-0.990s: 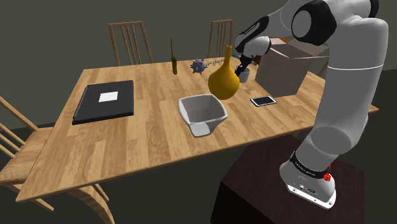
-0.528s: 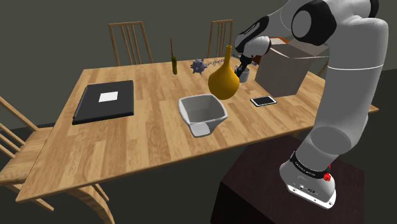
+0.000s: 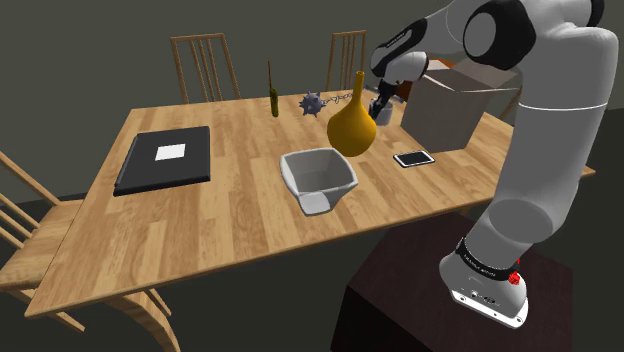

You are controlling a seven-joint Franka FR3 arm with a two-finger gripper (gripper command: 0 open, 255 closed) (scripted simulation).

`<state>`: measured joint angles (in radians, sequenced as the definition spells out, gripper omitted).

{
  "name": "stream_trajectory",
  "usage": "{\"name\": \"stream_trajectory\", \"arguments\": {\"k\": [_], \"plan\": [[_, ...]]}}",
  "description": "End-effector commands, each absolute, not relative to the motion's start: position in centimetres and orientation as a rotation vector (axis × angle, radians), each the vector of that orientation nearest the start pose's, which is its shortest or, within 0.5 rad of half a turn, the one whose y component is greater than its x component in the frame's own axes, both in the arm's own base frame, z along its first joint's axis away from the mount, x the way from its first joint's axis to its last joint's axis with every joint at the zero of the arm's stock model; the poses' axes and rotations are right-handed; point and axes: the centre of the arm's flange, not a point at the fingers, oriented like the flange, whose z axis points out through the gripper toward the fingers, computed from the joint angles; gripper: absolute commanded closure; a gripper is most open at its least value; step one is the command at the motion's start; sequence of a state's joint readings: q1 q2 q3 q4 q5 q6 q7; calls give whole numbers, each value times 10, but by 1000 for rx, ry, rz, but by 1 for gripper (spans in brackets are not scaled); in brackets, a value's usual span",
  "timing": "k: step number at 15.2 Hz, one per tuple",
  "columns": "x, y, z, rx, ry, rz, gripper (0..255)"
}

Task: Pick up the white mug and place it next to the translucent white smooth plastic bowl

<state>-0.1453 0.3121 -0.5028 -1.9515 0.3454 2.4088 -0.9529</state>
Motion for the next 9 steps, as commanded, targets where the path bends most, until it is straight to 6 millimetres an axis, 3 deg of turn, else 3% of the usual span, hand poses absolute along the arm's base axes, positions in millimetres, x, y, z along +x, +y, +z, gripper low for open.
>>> {"name": "stream_trajectory", "arguments": {"k": [1, 9], "plan": [[509, -363, 366, -3183, -166, -341, 255], [509, -363, 409, -3183, -166, -341, 255]]}}
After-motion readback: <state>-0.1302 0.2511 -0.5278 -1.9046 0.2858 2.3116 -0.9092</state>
